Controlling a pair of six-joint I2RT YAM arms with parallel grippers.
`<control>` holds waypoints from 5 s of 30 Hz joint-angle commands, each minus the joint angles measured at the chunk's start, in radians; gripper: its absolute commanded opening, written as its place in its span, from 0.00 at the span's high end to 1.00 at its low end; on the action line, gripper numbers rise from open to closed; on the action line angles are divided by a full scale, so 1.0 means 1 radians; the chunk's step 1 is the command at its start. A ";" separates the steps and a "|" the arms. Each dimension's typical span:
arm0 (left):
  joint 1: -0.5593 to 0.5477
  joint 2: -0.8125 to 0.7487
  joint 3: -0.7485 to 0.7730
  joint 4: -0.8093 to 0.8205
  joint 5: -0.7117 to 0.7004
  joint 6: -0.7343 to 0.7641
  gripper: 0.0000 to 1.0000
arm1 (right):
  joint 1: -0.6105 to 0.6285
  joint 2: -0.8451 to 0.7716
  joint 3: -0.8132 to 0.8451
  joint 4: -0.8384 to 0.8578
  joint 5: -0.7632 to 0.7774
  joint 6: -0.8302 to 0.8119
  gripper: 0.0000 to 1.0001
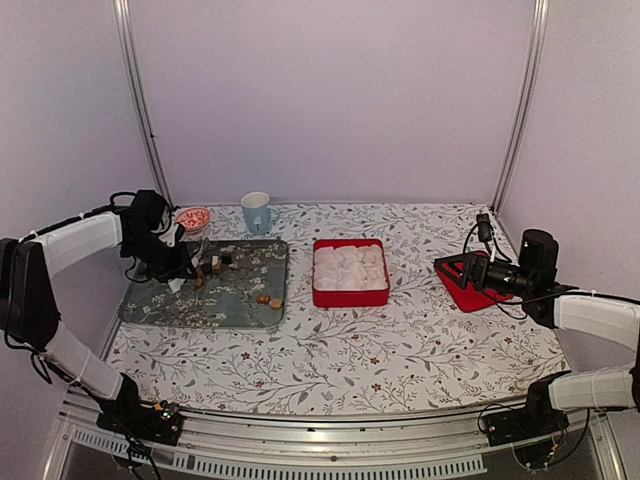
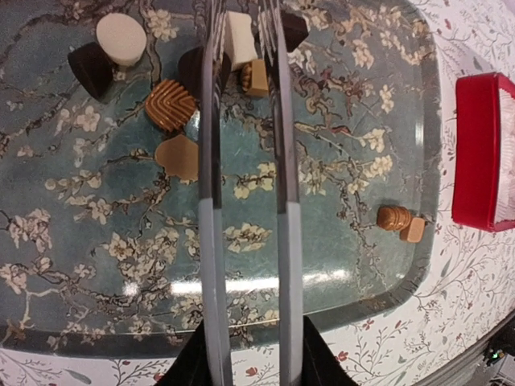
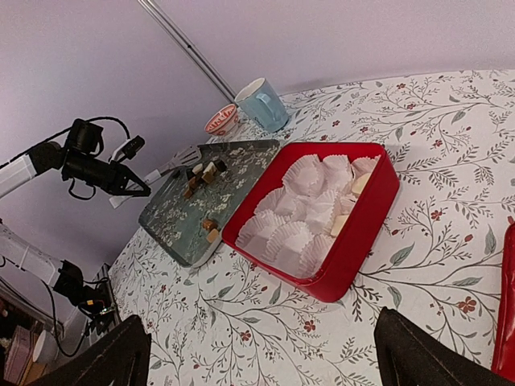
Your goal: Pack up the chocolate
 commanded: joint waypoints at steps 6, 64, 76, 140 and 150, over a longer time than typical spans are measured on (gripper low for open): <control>-0.003 0.095 0.062 0.011 0.010 0.000 0.72 | -0.005 0.011 -0.007 0.020 -0.010 -0.003 0.01; -0.045 0.210 0.139 -0.053 -0.091 0.045 0.76 | -0.008 0.002 -0.007 0.007 0.013 -0.012 0.01; -0.044 0.086 0.168 -0.072 -0.109 0.043 0.81 | -0.006 -0.002 -0.002 0.000 0.011 -0.015 0.01; -0.719 0.538 0.382 0.330 0.209 0.079 0.84 | -0.006 -0.067 -0.057 0.024 0.030 -0.005 0.01; -0.713 0.527 0.383 0.322 0.216 0.085 0.75 | -0.007 -0.060 -0.054 0.024 0.030 -0.005 0.01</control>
